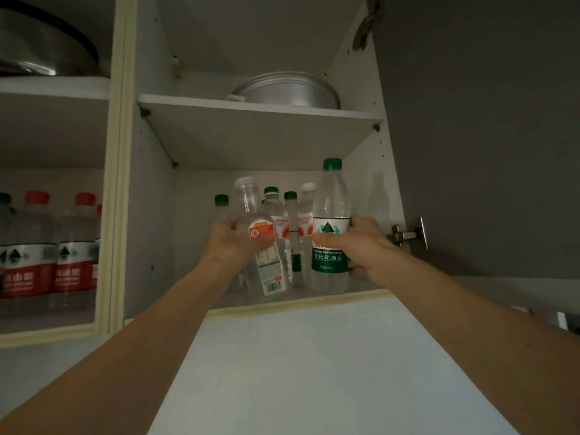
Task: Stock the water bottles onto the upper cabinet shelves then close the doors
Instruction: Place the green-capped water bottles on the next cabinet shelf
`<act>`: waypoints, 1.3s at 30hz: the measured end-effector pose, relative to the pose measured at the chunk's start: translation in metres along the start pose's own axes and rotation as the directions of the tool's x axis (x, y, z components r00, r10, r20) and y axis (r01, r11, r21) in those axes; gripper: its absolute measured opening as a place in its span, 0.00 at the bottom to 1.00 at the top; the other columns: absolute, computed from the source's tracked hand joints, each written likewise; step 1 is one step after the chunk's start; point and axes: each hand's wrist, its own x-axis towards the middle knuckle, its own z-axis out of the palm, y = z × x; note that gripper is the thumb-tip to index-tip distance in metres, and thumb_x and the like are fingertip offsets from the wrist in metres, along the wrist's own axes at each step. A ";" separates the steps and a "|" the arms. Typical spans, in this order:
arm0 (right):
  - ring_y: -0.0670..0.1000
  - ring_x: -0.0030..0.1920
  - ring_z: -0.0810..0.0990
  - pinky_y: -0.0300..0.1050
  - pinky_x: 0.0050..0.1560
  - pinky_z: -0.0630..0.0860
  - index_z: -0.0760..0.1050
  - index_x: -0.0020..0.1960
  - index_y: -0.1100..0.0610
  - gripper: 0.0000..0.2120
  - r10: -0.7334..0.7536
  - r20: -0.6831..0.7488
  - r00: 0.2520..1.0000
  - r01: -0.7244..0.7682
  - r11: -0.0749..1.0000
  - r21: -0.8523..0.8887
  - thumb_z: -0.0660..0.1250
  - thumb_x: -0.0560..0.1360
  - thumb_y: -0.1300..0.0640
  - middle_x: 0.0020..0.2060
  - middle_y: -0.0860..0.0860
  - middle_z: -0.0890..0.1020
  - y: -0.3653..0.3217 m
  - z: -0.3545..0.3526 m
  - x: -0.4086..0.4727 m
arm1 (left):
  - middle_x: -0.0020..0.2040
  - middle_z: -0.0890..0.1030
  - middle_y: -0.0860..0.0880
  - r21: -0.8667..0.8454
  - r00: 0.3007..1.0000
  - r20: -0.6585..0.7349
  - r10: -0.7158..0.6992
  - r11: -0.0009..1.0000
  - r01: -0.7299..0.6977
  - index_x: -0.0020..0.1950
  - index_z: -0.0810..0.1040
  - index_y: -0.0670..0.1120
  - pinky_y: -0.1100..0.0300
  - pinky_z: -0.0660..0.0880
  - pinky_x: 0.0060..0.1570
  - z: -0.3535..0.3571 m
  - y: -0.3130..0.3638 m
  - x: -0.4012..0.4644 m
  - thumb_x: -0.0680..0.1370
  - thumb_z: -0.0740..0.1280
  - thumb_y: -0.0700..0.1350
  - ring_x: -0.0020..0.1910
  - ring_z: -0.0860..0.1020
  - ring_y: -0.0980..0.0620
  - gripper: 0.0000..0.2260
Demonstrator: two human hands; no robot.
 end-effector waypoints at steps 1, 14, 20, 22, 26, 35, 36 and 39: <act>0.52 0.49 0.84 0.51 0.48 0.82 0.78 0.50 0.48 0.17 -0.008 0.008 1.000 0.008 1.000 -0.013 0.81 0.66 0.55 0.48 0.50 0.85 0.002 0.001 0.003 | 0.44 0.82 0.55 0.033 1.000 0.000 0.005 0.999 -0.005 0.45 0.73 0.56 0.54 0.80 0.45 -0.001 -0.004 0.003 0.71 0.79 0.48 0.44 0.82 0.54 0.14; 0.51 0.51 0.82 0.46 0.48 0.79 0.77 0.60 0.54 0.19 -0.102 0.061 0.993 0.117 0.937 -0.330 0.76 0.72 0.50 0.52 0.52 0.83 0.020 0.010 0.020 | 0.59 0.83 0.47 0.437 0.981 0.182 -0.066 0.899 -0.021 0.56 0.78 0.50 0.46 0.78 0.61 0.013 -0.027 0.011 0.78 0.71 0.48 0.56 0.81 0.47 0.08; 0.51 0.49 0.83 0.51 0.51 0.81 0.77 0.54 0.52 0.15 -0.114 0.007 0.993 0.110 0.931 -0.347 0.78 0.71 0.52 0.50 0.52 0.84 0.028 0.003 0.029 | 0.62 0.81 0.45 0.441 0.964 0.266 -0.014 0.891 -0.108 0.64 0.78 0.46 0.47 0.75 0.64 0.047 -0.028 0.018 0.80 0.68 0.46 0.59 0.80 0.47 0.13; 0.50 0.47 0.82 0.48 0.47 0.80 0.76 0.54 0.51 0.15 -0.119 -0.015 0.993 0.106 0.928 -0.357 0.78 0.71 0.52 0.49 0.52 0.84 0.033 0.002 0.034 | 0.62 0.81 0.45 0.447 0.961 0.278 -0.009 0.886 -0.121 0.65 0.78 0.45 0.48 0.75 0.65 0.060 -0.030 0.022 0.80 0.68 0.45 0.61 0.80 0.46 0.14; 0.48 0.46 0.81 0.47 0.46 0.79 0.73 0.57 0.50 0.22 -0.118 -0.055 0.991 0.090 0.927 -0.363 0.79 0.69 0.50 0.47 0.48 0.81 0.044 -0.003 0.043 | 0.62 0.81 0.45 0.439 0.967 0.256 0.001 0.891 -0.117 0.65 0.78 0.44 0.53 0.74 0.64 0.077 -0.037 0.029 0.79 0.69 0.44 0.62 0.79 0.48 0.14; 0.44 0.42 0.78 0.40 0.37 0.72 0.71 0.57 0.49 0.22 -0.125 -0.084 0.989 0.078 0.901 -0.427 0.79 0.69 0.49 0.46 0.46 0.79 0.055 -0.016 0.056 | 0.64 0.80 0.45 0.410 0.968 0.253 0.000 0.906 -0.107 0.65 0.76 0.46 0.53 0.72 0.64 0.096 -0.047 0.040 0.80 0.68 0.43 0.64 0.78 0.46 0.14; 0.44 0.42 0.78 0.39 0.36 0.72 0.72 0.58 0.50 0.22 -0.125 -0.084 0.989 0.075 0.895 -0.440 0.78 0.69 0.49 0.47 0.47 0.80 0.056 -0.017 0.056 | 0.64 0.80 0.45 0.412 0.968 0.250 -0.004 0.905 -0.102 0.65 0.76 0.46 0.53 0.72 0.63 0.098 -0.048 0.041 0.80 0.68 0.43 0.64 0.78 0.46 0.14; 0.43 0.40 0.76 0.37 0.34 0.69 0.72 0.60 0.52 0.23 -0.123 -0.088 0.989 0.070 0.889 -0.452 0.78 0.71 0.51 0.45 0.46 0.78 0.059 -0.021 0.057 | 0.63 0.81 0.45 0.441 0.969 0.248 -0.021 0.893 -0.094 0.65 0.76 0.47 0.53 0.72 0.62 0.101 -0.047 0.042 0.81 0.67 0.45 0.63 0.78 0.47 0.13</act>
